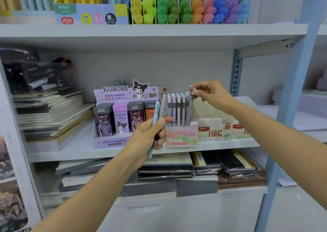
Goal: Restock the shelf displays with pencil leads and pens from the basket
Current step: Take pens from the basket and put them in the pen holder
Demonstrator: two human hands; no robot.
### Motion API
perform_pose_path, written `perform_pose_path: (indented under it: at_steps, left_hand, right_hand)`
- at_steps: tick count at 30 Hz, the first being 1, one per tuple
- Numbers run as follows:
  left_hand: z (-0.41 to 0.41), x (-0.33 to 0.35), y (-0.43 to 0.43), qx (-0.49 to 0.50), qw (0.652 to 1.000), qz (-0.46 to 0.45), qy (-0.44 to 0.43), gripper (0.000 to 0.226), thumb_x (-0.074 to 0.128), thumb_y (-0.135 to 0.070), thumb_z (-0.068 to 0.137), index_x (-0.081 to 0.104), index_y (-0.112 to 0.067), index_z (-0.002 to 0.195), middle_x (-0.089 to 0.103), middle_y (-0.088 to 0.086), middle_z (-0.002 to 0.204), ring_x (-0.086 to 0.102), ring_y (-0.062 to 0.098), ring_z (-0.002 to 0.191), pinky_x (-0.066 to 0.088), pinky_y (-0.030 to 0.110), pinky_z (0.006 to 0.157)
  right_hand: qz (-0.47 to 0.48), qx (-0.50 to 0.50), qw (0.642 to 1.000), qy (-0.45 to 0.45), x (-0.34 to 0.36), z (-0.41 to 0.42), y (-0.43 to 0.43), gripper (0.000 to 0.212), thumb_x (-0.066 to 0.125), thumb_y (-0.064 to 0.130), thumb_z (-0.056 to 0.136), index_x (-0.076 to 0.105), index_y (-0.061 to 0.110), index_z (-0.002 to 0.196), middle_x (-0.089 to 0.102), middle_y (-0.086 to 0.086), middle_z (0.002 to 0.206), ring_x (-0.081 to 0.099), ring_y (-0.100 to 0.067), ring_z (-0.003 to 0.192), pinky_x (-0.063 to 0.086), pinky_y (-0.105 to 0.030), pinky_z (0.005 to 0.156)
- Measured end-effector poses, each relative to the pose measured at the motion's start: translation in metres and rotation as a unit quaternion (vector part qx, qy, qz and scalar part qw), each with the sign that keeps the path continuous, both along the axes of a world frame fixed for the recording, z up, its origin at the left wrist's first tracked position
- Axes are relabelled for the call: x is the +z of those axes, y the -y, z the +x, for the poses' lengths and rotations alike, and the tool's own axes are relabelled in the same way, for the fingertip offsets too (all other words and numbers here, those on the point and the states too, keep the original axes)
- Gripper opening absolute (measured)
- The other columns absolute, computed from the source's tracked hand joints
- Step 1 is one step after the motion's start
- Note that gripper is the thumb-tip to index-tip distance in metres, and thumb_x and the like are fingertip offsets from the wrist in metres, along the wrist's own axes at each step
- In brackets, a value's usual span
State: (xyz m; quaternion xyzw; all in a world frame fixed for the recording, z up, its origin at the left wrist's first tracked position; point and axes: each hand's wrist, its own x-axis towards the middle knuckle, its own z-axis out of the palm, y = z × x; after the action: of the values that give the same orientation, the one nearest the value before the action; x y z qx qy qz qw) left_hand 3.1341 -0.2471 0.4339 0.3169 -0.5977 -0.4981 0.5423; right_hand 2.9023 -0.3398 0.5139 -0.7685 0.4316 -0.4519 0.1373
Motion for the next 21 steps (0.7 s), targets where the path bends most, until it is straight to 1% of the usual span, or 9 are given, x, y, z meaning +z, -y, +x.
perform_pose_path:
  at_steps: [4, 6, 8, 11, 12, 14, 16, 19, 21]
  left_hand:
    - [0.001, 0.001, -0.002, -0.008, 1.0, 0.0, 0.0, 0.029, 0.047, -0.024, 0.1, 0.064, -0.008, 0.116, 0.046, -0.006, 0.059, 0.041, 0.007, 0.046, 0.035, 0.017, 0.043]
    - [0.001, 0.001, -0.002, -0.009, 1.0, 0.001, 0.001, 0.028, 0.048, -0.024, 0.1, 0.065, -0.008, 0.116, 0.047, -0.006, 0.059, 0.041, 0.007, 0.046, 0.035, 0.017, 0.043]
    - [0.001, 0.001, -0.002, -0.01, 1.0, 0.004, 0.0, 0.028, 0.049, -0.024, 0.1, 0.065, -0.009, 0.115, 0.048, -0.006, 0.059, 0.041, 0.007, 0.046, 0.035, 0.017, 0.043]
    - [0.002, 0.001, -0.003, -0.014, 1.0, 0.002, 0.001, 0.027, 0.049, -0.025, 0.099, 0.066, -0.009, 0.114, 0.049, -0.006, 0.059, 0.041, 0.007, 0.046, 0.035, 0.017, 0.043]
    - [0.002, 0.001, -0.004, -0.012, 1.0, 0.002, 0.004, 0.027, 0.05, -0.025, 0.099, 0.066, -0.01, 0.114, 0.049, -0.006, 0.059, 0.041, 0.007, 0.046, 0.035, 0.017, 0.043]
    - [0.003, 0.001, -0.004, -0.006, 1.0, 0.002, 0.01, 0.026, 0.05, -0.025, 0.099, 0.067, -0.011, 0.113, 0.049, -0.006, 0.06, 0.041, 0.007, 0.046, 0.035, 0.016, 0.043]
    - [0.004, 0.001, -0.004, -0.002, 1.0, 0.004, 0.013, 0.027, 0.05, -0.026, 0.099, 0.067, -0.011, 0.113, 0.049, -0.006, 0.06, 0.042, 0.006, 0.046, 0.035, 0.016, 0.043]
    - [0.004, 0.001, -0.004, -0.002, 1.0, 0.007, 0.013, 0.027, 0.053, -0.027, 0.097, 0.068, -0.011, 0.113, 0.05, -0.006, 0.06, 0.042, 0.006, 0.046, 0.035, 0.016, 0.042]
    - [0.002, 0.001, -0.005, -0.008, 1.0, 0.011, 0.01, 0.031, 0.056, -0.031, 0.092, 0.068, -0.011, 0.113, 0.051, -0.006, 0.06, 0.043, 0.006, 0.046, 0.035, 0.016, 0.042]
  right_hand:
    - [0.008, 0.01, 1.0, -0.024, 0.002, -0.009, 0.002, 0.021, 0.058, 0.013, 0.096, 0.068, 0.01, 0.114, 0.07, 0.004, 0.102, 0.066, 0.006, 0.076, 0.05, -0.013, 0.064]
    - [0.012, 0.01, 1.0, -0.012, -0.001, -0.005, 0.003, 0.021, 0.06, 0.012, 0.094, 0.068, 0.01, 0.114, 0.071, 0.001, 0.1, 0.067, 0.0, 0.079, 0.051, -0.015, 0.064]
    - [0.007, 0.015, 1.0, 0.005, -0.004, 0.002, 0.006, 0.02, 0.063, 0.012, 0.092, 0.065, 0.013, 0.112, 0.072, -0.001, 0.091, 0.069, -0.007, 0.081, 0.05, -0.017, 0.062]
    - [-0.005, 0.007, 0.999, 0.032, -0.006, 0.01, 0.01, 0.013, 0.068, 0.012, 0.089, 0.067, 0.016, 0.101, 0.07, 0.0, 0.083, 0.067, -0.01, 0.076, 0.046, -0.011, 0.059]
    - [-0.003, 0.005, 0.999, 0.04, -0.007, 0.011, 0.012, 0.012, 0.07, 0.01, 0.087, 0.067, 0.014, 0.099, 0.069, -0.001, 0.082, 0.067, -0.011, 0.075, 0.048, -0.011, 0.061]
    - [0.008, -0.003, 0.999, 0.045, -0.011, 0.012, 0.014, 0.011, 0.071, 0.007, 0.085, 0.069, 0.009, 0.096, 0.068, -0.002, 0.08, 0.065, -0.014, 0.073, 0.053, -0.016, 0.069]
    - [0.006, -0.014, 0.999, 0.037, -0.015, 0.012, 0.015, 0.011, 0.072, 0.005, 0.085, 0.07, 0.005, 0.096, 0.069, -0.005, 0.082, 0.064, -0.012, 0.072, 0.053, -0.014, 0.069]
    - [-0.013, -0.047, 0.999, -0.004, -0.015, 0.012, 0.012, 0.015, 0.073, 0.009, 0.084, 0.073, 0.006, 0.098, 0.07, -0.002, 0.089, 0.059, 0.0, 0.072, 0.044, -0.002, 0.063]
    - [-0.026, -0.07, 0.997, -0.019, -0.01, 0.013, 0.009, 0.021, 0.073, 0.015, 0.085, 0.072, 0.009, 0.105, 0.067, -0.001, 0.092, 0.057, -0.003, 0.075, 0.041, -0.006, 0.066]
